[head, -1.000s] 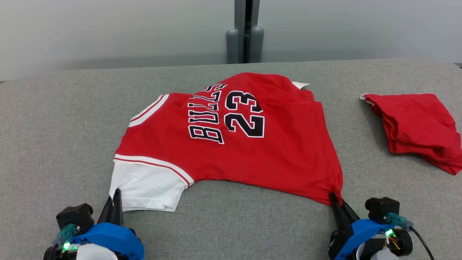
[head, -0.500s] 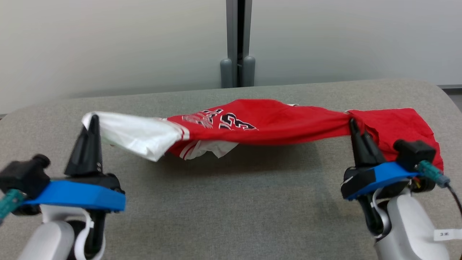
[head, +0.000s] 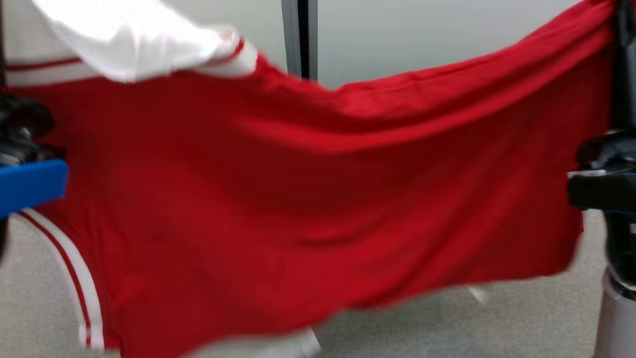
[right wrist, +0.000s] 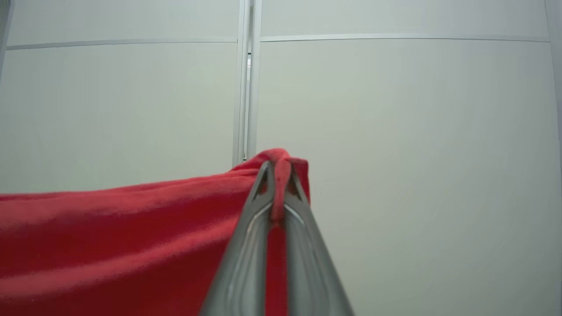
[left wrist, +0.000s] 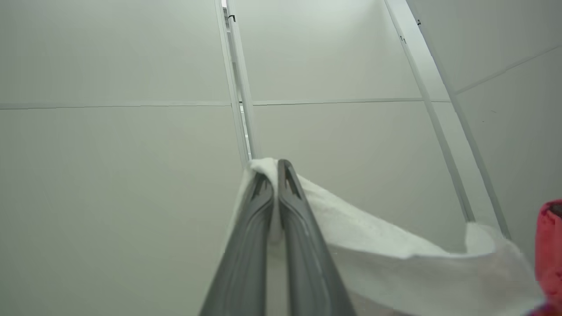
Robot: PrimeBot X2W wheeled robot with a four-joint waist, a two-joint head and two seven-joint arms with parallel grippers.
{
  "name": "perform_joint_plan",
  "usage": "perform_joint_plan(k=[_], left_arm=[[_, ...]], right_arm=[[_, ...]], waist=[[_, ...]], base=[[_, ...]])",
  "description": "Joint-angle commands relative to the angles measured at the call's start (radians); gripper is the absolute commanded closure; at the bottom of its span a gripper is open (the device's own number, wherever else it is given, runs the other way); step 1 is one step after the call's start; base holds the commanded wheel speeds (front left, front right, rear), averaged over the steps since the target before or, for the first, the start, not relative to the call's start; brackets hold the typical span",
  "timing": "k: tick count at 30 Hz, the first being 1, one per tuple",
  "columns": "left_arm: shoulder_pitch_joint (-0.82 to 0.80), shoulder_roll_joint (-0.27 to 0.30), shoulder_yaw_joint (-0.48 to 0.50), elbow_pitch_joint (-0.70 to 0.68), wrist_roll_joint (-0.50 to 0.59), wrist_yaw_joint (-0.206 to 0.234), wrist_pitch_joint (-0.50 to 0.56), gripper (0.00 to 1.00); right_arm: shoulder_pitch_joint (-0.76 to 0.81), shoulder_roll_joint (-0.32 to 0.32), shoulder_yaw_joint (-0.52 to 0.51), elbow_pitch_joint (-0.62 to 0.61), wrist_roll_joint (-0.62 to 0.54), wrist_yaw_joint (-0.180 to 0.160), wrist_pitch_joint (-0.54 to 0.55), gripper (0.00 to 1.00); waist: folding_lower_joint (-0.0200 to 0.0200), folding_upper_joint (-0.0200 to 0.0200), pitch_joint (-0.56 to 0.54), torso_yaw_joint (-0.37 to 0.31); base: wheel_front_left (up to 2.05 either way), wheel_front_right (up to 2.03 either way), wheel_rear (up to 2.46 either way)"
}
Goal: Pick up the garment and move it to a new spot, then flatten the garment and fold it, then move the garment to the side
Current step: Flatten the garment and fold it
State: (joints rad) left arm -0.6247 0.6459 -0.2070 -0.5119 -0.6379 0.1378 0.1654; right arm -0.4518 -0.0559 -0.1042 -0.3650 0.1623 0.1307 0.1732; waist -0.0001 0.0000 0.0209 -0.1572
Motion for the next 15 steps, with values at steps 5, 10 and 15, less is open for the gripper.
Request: perform_joint_plan(k=[5,10,15], left_arm=[[-0.133,0.002,-0.043,0.061,-0.008,-0.030,0.080,1.00],[-0.241,-0.015,-0.084,0.192,-0.004,-0.062,0.108,1.00],[-0.397,-0.039,-0.109,0.362,0.030,-0.100,0.093,1.00]], right_arm=[[-0.042,0.001,-0.030,-0.074,0.000,0.000,0.090,1.00],[-0.119,0.002,-0.023,0.023,0.015,0.000,0.120,1.00],[-0.309,-0.004,0.003,0.229,-0.021,0.000,0.100,1.00]], waist=[[0.0001,0.0000,0.064,-0.005],[0.0001,0.0000,0.162,-0.010],[0.0001,0.0000,0.268,-0.009]], base=[[0.00,0.00,0.00],[0.00,0.00,0.00],[0.00,0.00,0.00]])
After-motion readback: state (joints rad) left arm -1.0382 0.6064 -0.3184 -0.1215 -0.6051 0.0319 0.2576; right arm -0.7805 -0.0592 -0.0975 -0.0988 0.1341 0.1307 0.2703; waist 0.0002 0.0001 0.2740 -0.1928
